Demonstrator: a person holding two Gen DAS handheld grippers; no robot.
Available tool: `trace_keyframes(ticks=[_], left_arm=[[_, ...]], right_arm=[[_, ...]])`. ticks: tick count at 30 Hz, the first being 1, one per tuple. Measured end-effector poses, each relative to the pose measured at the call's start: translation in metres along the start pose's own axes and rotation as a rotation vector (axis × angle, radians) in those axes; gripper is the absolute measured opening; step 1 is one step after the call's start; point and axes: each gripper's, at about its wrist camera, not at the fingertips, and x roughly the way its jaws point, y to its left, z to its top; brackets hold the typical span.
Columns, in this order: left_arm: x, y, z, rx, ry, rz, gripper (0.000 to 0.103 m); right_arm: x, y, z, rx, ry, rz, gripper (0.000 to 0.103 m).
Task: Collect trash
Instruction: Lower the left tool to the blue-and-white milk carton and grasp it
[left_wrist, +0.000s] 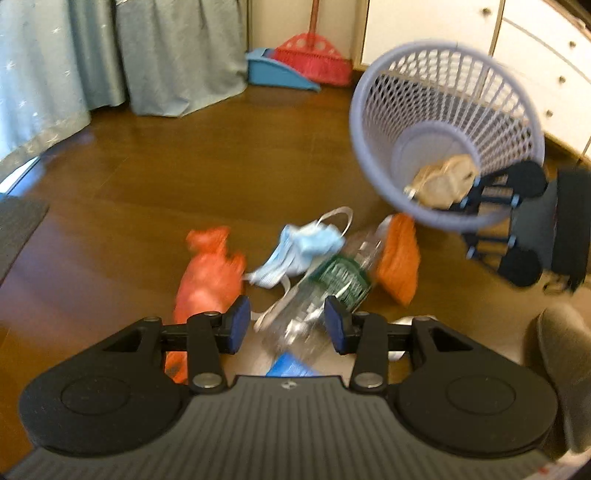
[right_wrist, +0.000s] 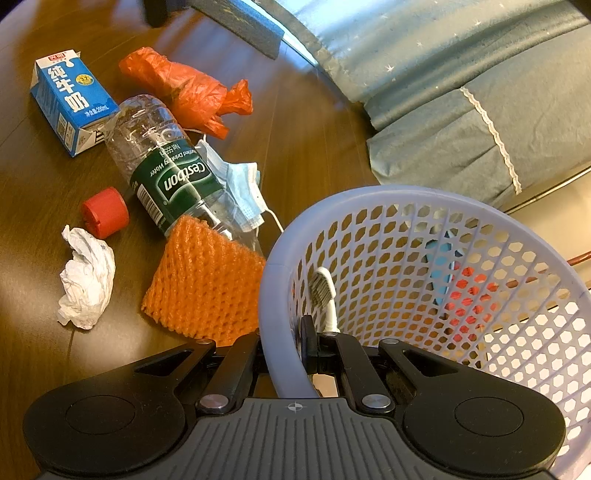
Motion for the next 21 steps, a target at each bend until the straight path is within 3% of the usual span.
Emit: trace_keyframes(ticks=[5,12,21], left_arm=[[-0.001,0.003,-0.036,0.031,0.032,0.014,0.048],[0.012,-0.006,-0.066,0.167,0.08,0.004,0.066],[0.029,0.003,-0.085,0.25,0.132,0.009,0.068]], right_arm=[[0.0,0.0,-0.001,-0.006,0.001,0.002,0.0],[0.0,0.002,-0.002,-0.013,0.005,0.003,0.001],[0.0,0.004,-0.004,-0.019,0.007,0.004,0.001]])
